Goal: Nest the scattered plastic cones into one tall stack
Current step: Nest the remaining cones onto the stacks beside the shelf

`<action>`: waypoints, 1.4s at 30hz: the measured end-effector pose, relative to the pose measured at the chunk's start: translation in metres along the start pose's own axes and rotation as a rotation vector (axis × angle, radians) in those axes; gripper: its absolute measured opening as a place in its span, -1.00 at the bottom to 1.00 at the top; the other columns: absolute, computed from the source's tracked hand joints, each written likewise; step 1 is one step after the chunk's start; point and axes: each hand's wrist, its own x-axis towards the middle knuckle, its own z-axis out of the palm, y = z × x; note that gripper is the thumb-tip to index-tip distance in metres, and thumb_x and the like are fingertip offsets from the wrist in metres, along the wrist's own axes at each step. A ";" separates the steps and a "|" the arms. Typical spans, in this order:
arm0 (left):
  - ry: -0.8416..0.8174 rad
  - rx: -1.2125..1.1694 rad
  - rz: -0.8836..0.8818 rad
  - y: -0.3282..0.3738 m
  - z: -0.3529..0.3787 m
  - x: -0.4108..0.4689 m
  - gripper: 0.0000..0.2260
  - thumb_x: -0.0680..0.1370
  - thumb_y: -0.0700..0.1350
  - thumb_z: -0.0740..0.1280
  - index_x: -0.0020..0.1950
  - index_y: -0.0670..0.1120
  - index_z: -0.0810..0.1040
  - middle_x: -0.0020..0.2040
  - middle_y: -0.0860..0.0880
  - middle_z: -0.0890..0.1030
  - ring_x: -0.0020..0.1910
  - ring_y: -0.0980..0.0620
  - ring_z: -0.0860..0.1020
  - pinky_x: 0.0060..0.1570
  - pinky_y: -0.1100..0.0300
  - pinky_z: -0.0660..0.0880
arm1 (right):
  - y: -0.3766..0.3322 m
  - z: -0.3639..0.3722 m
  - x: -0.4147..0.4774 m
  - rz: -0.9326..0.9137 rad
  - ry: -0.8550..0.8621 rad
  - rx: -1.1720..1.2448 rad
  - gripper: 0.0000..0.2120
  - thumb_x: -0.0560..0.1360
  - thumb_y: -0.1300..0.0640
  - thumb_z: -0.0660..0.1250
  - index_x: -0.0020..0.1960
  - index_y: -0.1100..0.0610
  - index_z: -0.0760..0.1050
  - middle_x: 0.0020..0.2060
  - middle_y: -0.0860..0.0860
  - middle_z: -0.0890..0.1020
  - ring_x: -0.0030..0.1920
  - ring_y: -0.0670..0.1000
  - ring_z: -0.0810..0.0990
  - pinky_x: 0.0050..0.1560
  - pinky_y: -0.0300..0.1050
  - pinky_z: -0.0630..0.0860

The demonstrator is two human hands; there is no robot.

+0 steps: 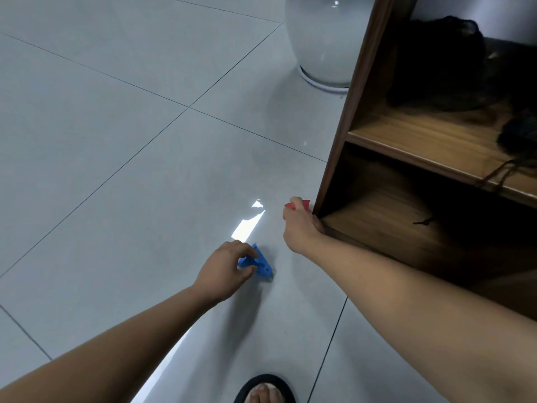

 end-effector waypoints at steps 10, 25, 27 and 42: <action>0.038 -0.053 -0.050 0.007 -0.005 -0.009 -0.85 0.61 -0.08 0.43 0.11 0.18 0.63 -0.04 0.23 0.65 -0.03 0.19 0.62 -0.01 0.21 0.56 | 0.014 0.003 -0.016 -0.149 0.047 -0.115 -0.80 0.61 0.31 0.34 0.13 0.06 0.45 0.12 0.08 0.46 -0.03 0.12 0.55 -0.17 -0.04 0.42; 0.197 -0.422 -0.001 0.131 -0.018 -0.014 -0.84 0.68 -0.12 0.39 0.12 0.16 0.66 -0.15 0.12 0.68 -0.14 0.09 0.60 -0.20 0.29 0.43 | 0.114 -0.076 -0.162 -0.079 0.242 0.525 -0.94 0.61 0.16 0.45 0.02 0.01 0.61 -0.25 -0.11 0.66 -0.27 -0.18 0.63 -0.25 -0.37 0.46; 0.184 -0.484 0.030 0.156 -0.014 -0.016 -0.83 0.68 -0.13 0.39 0.12 0.15 0.66 -0.13 0.08 0.68 -0.11 0.05 0.61 -0.16 0.26 0.47 | 0.131 -0.085 -0.185 -0.029 0.269 0.621 -0.89 0.61 0.20 0.44 -0.02 0.00 0.62 -0.26 -0.10 0.67 -0.34 -0.15 0.62 -0.27 -0.26 0.51; -0.024 -0.839 0.218 0.320 0.030 -0.037 -0.90 0.69 -0.28 0.34 0.18 -0.14 0.57 -0.12 -0.23 0.63 -0.13 -0.03 0.64 -0.06 0.29 0.53 | 0.236 -0.118 -0.330 0.314 0.592 1.024 -0.91 0.63 0.22 0.42 -0.04 0.12 0.66 -0.45 0.13 0.63 -0.46 -0.03 0.57 -0.38 -0.29 0.50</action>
